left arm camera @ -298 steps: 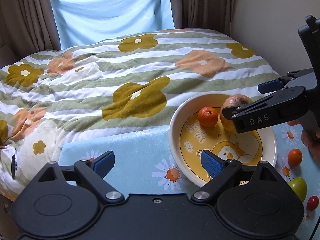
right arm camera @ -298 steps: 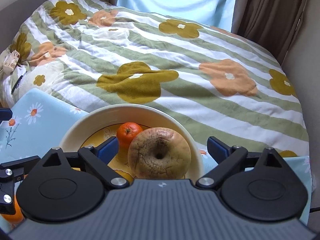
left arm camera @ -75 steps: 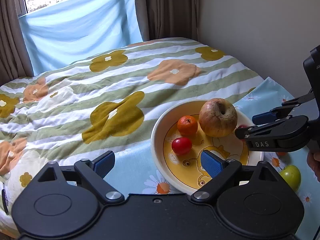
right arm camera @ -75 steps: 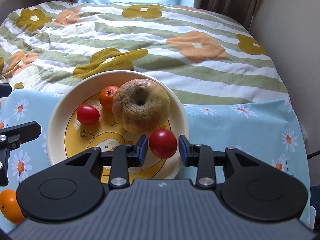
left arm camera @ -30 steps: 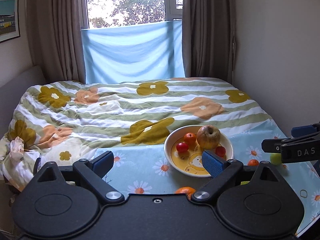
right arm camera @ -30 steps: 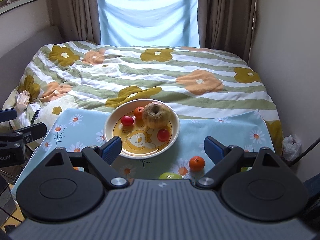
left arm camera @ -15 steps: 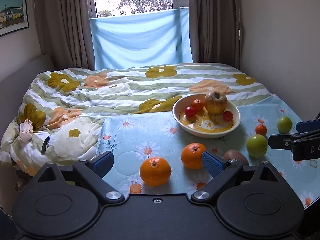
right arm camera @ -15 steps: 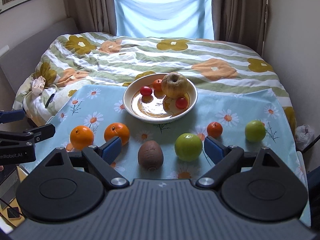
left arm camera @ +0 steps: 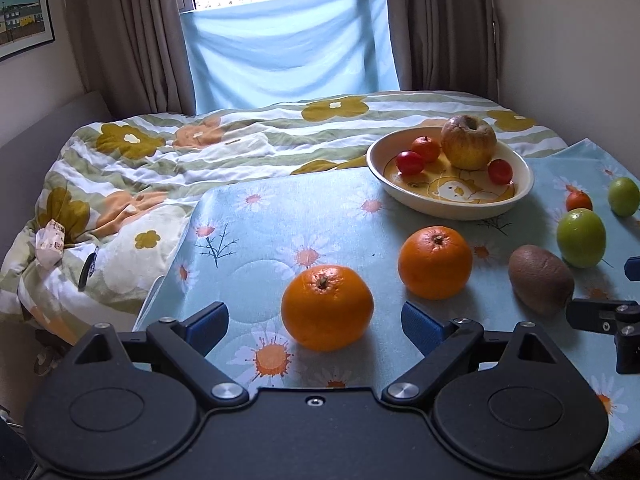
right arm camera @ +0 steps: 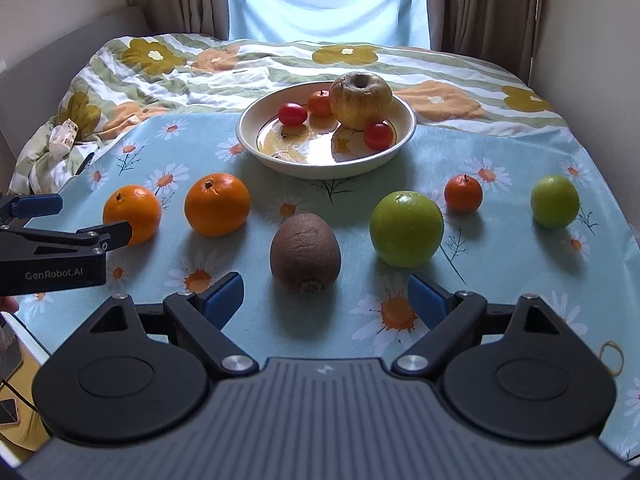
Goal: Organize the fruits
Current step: 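Grasp the large orange with the left gripper while the right gripper grasps the brown kiwi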
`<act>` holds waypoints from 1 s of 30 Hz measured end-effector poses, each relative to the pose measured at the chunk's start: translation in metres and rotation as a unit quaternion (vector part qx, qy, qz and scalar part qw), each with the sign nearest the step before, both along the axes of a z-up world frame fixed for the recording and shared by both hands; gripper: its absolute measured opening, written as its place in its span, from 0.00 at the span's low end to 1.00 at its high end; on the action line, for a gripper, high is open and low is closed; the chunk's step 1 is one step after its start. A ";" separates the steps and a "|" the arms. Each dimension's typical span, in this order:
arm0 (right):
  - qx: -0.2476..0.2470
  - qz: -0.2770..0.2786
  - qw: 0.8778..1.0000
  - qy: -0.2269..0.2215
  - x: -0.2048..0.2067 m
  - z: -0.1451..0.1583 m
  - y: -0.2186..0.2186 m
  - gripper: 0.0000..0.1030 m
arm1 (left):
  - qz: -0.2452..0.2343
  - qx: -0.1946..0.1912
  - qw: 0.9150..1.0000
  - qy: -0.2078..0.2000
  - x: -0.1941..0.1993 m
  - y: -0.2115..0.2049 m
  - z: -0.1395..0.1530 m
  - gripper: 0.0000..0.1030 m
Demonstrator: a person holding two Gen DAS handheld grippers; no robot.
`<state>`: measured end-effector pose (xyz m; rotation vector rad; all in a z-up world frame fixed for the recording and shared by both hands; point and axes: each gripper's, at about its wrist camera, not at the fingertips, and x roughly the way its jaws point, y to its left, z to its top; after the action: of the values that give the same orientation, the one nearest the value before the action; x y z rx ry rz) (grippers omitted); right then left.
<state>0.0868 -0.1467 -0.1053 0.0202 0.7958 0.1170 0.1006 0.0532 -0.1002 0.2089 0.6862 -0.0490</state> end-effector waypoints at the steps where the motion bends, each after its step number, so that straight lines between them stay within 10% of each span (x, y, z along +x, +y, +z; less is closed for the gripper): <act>1: -0.004 0.001 1.000 0.001 0.002 -0.004 0.001 1.00 | -0.001 0.003 1.000 0.003 0.005 -0.001 -0.003 0.92; 14: -0.013 0.021 1.000 0.012 0.027 -0.022 0.015 0.92 | 0.001 -0.022 0.998 0.053 0.037 0.002 -0.021 0.67; 30: -0.019 0.012 1.000 0.007 0.045 -0.030 0.025 0.66 | -0.001 -0.036 0.998 0.056 0.039 0.005 -0.021 0.64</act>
<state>0.1314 -0.1214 -0.1358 -0.0237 0.8113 0.1248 0.1399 0.0579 -0.1209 0.1386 0.7948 -0.0886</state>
